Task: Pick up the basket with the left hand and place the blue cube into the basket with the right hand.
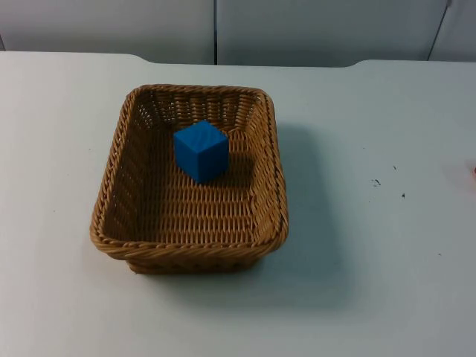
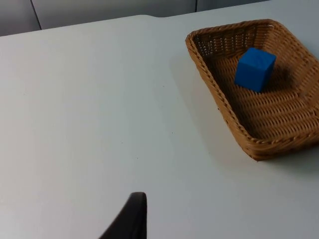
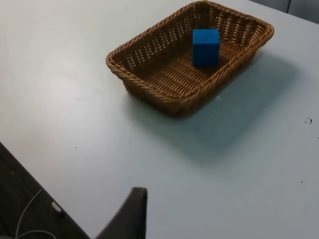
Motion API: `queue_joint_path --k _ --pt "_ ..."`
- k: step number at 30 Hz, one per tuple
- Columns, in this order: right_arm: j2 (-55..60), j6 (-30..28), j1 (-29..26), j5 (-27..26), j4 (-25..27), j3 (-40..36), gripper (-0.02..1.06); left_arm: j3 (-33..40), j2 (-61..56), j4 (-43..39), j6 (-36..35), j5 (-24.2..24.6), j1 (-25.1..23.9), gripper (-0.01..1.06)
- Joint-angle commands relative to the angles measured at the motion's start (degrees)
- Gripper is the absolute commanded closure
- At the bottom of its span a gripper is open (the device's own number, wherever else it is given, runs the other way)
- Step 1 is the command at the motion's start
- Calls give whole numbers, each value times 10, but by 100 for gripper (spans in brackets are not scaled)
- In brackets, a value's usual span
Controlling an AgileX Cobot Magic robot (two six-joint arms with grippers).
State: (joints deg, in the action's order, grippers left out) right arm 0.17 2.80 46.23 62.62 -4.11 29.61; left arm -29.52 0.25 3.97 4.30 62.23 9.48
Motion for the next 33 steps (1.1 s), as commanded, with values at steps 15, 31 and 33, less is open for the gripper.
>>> queue_joint_path --k 15,31,33 --pt "-2 2 -47 -8 -2 -5 0 1 -3 2 -4 -5 3 0" --pt "-2 2 -325 -8 -2 -5 0 1 -3 2 -4 -5 3 0" --pt "-2 2 -343 -8 -2 -5 0 1 -3 2 -4 -5 3 0"
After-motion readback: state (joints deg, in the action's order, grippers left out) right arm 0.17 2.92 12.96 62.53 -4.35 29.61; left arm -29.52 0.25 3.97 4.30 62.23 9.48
